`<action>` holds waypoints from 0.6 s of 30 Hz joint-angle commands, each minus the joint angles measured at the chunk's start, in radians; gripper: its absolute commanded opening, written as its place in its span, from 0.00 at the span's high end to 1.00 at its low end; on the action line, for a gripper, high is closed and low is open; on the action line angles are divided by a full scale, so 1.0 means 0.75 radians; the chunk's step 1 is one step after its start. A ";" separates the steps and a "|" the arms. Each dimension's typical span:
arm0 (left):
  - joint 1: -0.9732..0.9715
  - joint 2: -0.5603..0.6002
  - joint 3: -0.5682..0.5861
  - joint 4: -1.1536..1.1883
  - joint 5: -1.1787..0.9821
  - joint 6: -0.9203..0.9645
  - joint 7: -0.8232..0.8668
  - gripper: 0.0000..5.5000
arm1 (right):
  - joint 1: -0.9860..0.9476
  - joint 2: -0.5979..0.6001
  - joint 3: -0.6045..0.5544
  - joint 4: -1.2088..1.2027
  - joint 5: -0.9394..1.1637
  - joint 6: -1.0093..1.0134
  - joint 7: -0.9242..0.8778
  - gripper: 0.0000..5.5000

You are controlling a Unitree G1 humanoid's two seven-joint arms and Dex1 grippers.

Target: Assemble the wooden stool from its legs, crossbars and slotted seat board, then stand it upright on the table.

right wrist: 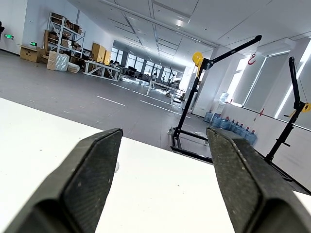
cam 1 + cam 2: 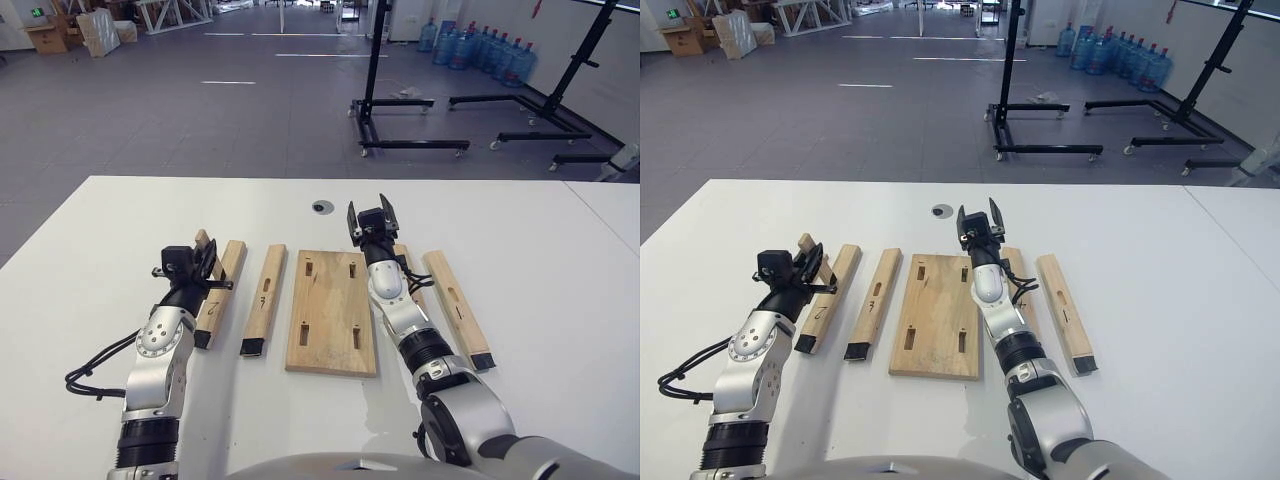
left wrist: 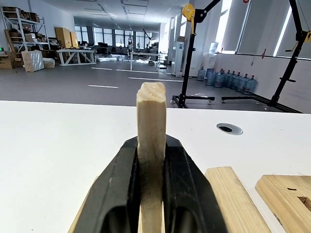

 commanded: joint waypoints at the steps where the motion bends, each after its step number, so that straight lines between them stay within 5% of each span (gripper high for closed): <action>1: 0.036 0.006 -0.023 0.075 0.029 0.079 0.002 0.93 | -0.036 -0.006 -0.003 0.020 0.008 0.003 0.005 0.42; 12: 0.034 -0.008 -0.034 0.051 0.010 0.069 0.006 0.93 | -0.040 -0.009 -0.001 0.019 0.008 0.007 0.012 0.42; 18: 0.025 -0.006 -0.049 -0.049 -0.010 0.039 -0.030 0.75 | -0.034 -0.006 -0.010 0.010 0.020 -0.003 0.013 0.42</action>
